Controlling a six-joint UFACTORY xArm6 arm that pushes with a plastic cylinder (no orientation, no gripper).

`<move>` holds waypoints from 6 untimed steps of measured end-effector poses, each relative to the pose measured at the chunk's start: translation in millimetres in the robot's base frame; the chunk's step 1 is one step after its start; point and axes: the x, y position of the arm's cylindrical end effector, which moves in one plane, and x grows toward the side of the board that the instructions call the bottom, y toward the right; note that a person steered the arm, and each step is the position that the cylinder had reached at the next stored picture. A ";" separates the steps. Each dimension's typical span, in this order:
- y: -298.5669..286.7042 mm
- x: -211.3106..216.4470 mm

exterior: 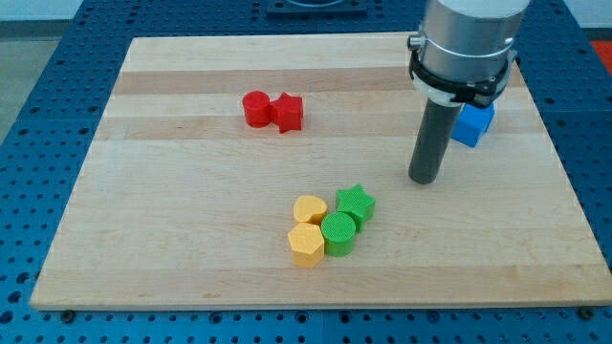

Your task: Slide the triangle towards the top center of the board

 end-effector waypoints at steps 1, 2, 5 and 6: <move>0.0 -1.2; 0.0 -1.7; 0.0 -4.0; 0.0 -4.1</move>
